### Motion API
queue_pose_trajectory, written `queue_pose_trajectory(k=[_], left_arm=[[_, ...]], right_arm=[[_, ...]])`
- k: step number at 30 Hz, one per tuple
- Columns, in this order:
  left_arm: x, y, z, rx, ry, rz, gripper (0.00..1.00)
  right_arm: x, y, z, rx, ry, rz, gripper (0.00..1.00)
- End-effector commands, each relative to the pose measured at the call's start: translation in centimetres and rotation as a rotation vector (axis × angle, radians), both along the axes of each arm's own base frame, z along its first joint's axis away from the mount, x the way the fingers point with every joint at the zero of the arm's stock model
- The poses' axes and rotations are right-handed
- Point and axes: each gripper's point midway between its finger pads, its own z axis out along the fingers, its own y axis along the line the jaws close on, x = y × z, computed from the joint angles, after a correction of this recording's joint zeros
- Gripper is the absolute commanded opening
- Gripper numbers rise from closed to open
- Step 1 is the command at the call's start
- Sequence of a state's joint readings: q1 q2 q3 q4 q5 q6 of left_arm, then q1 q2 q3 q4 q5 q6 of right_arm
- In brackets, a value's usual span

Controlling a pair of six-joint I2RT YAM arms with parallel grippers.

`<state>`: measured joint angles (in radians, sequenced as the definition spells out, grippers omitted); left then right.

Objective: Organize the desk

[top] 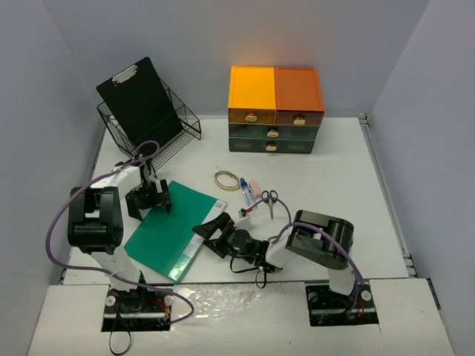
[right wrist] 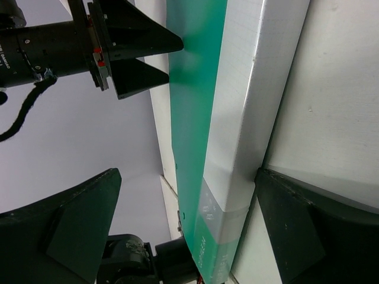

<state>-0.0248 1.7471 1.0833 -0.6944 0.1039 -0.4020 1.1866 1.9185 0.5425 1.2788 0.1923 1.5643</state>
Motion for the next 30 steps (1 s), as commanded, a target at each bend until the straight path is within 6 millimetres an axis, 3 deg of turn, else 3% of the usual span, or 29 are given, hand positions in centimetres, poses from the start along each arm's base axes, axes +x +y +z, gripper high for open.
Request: queue_pose_trajectory(k=[1, 6, 14, 24, 30], left_arm=[[-2.9, -7.6, -1.3, -0.296, 0.128, -0.023, 0.97], [-2.7, -9.0, -0.9, -0.378, 0.123, -0.019, 0.97], [-2.3, -10.8, -0.4, -0.495, 0.093, -0.004, 0.97], [-3.0, -11.3, -0.7, -0.537, 0.105, 0.013, 0.97], [-3.5, -11.5, -0.9, -0.541, 0.121, 0.008, 0.97]], right_arm=[[-1.3, 0.3, -3.4, -0.147, 0.017, 0.071, 0.96], [-0.5, 0.1, -0.7, -0.143, -0.056, 0.048, 0.96], [0.2, -2.3, 2.3, -0.172, -0.115, -0.009, 0.97], [0.3, -4.9, 2.2, -0.223, -0.122, -0.066, 0.98], [0.7, -3.7, 2.2, -0.209, -0.130, -0.057, 0.99]])
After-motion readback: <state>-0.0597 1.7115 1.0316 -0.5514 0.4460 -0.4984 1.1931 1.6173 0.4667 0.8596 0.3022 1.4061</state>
